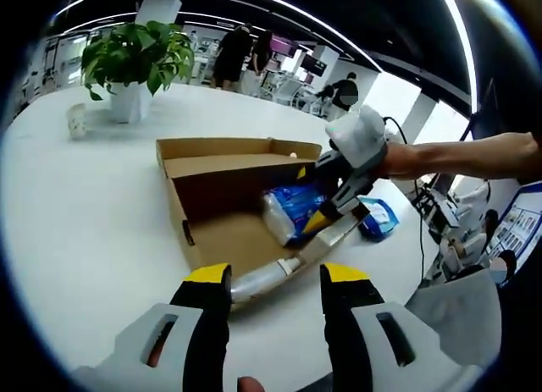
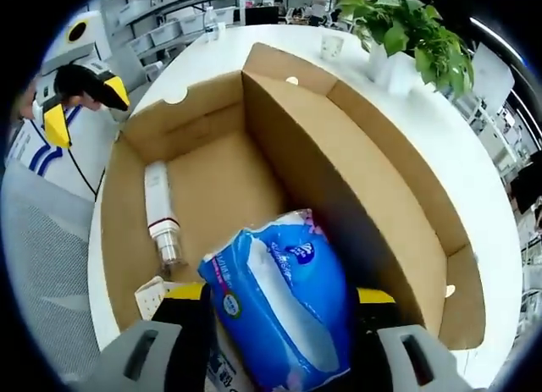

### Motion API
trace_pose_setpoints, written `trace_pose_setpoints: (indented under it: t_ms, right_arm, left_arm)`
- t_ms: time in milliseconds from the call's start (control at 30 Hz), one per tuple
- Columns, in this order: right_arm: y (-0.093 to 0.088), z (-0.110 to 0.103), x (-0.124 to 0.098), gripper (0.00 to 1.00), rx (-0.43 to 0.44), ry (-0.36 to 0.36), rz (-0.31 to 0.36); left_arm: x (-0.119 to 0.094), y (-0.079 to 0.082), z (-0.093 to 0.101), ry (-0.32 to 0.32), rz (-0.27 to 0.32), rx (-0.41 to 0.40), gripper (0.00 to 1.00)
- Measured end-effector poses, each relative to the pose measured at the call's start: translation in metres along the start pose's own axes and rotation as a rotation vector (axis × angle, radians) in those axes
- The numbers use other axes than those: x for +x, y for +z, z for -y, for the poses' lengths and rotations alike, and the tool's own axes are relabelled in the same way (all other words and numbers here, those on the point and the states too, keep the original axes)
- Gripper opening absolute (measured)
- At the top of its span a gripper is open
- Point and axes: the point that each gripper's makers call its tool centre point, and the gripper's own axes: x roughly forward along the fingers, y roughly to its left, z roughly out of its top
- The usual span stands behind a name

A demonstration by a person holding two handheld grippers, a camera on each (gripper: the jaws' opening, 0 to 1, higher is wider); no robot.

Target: Operate the shoe box by opening the lid, removing the specified soft item, and placing it in the target area until the item is outside and the box remains undamaged.

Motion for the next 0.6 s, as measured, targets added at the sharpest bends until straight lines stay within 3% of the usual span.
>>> trace_pose_setpoints:
  t_ms: [367,600]
  right_arm:
    - [-0.010,0.011,0.026,0.65,-0.056,0.006,-0.065]
    - [-0.010,0.004,0.025,0.64,-0.070,-0.002,-0.073]
  left_arm:
    - [-0.004,-0.002,-0.012,0.010,-0.001,-0.018,0.43]
    - [0.000,-0.007,-0.016,0.007,-0.006,-0.031,0.42]
